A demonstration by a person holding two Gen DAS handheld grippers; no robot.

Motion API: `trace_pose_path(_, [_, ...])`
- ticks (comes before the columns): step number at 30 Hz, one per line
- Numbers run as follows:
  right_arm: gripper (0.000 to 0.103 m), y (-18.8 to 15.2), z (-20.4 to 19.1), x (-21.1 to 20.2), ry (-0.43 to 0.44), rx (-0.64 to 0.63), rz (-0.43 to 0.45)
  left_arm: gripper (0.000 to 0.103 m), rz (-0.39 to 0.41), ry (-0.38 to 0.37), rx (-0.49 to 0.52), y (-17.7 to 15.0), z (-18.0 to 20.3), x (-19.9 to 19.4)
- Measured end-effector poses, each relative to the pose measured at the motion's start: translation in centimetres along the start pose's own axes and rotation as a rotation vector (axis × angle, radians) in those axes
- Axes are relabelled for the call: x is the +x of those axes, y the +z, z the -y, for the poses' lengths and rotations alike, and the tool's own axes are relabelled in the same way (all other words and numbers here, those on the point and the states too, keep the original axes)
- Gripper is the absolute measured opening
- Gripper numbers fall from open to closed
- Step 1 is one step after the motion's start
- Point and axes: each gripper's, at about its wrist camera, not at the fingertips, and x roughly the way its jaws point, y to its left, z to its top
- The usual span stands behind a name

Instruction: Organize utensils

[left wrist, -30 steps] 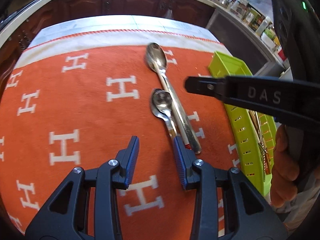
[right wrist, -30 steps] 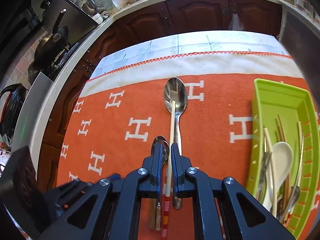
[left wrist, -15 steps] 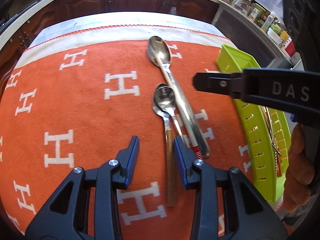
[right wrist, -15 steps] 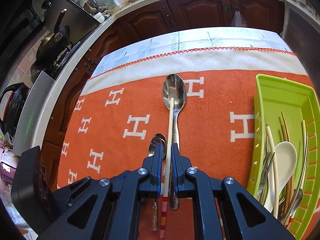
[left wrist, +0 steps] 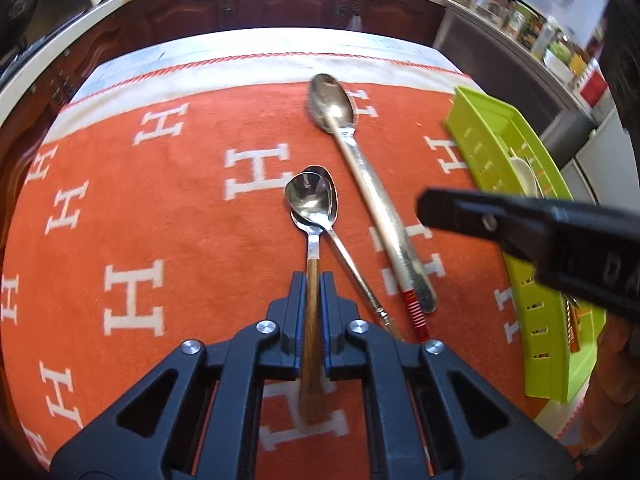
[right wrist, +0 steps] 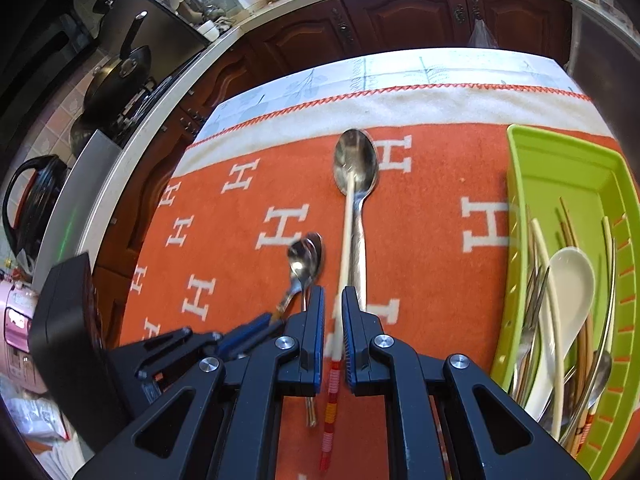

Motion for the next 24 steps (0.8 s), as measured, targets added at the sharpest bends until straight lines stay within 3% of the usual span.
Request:
trace_pose_path(12, [0.009,-1.8,-5.1,3.1,0.045,-0.142,-0.088,0.004,0.000,-0.039,-0.101,-2.2,-5.0,-1.8])
trace_pose_path(24, [0.010,-1.5,-7.8,7.2,0.024,-0.311,-0.172,0.004,0.013,-0.090,-0.114,-3.1,-7.0,-2.5])
